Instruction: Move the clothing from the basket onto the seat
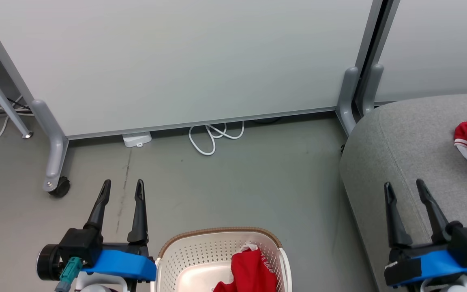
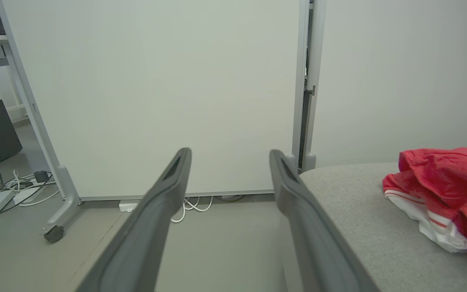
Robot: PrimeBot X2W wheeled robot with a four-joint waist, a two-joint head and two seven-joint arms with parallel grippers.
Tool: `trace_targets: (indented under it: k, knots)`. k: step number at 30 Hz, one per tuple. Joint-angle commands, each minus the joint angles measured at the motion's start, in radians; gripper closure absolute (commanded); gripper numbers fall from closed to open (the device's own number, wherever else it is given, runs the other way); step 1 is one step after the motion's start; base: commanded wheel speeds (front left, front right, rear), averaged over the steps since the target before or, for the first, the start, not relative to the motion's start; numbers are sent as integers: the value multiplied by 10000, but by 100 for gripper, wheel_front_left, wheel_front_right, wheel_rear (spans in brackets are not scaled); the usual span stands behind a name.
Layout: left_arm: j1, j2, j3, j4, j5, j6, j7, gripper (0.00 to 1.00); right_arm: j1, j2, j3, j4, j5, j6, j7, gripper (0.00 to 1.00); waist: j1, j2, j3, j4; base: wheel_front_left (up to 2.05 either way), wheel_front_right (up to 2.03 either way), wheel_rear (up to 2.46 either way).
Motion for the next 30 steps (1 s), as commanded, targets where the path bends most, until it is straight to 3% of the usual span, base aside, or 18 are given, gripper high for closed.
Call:
trace_targets:
  k: [1, 30]
  knots:
    - [117, -15, 32, 21, 72, -63, -25, 0, 263, 58, 8, 4, 58, 1, -34, 0, 2, -1, -47, 27, 0, 0, 0]
    - [173, -201, -126, 369, 198, -224, -26, 0, 576, 218, 353, 356, 36, 1, -34, 0, 2, -1, -228, -46, 0, 0, 0]
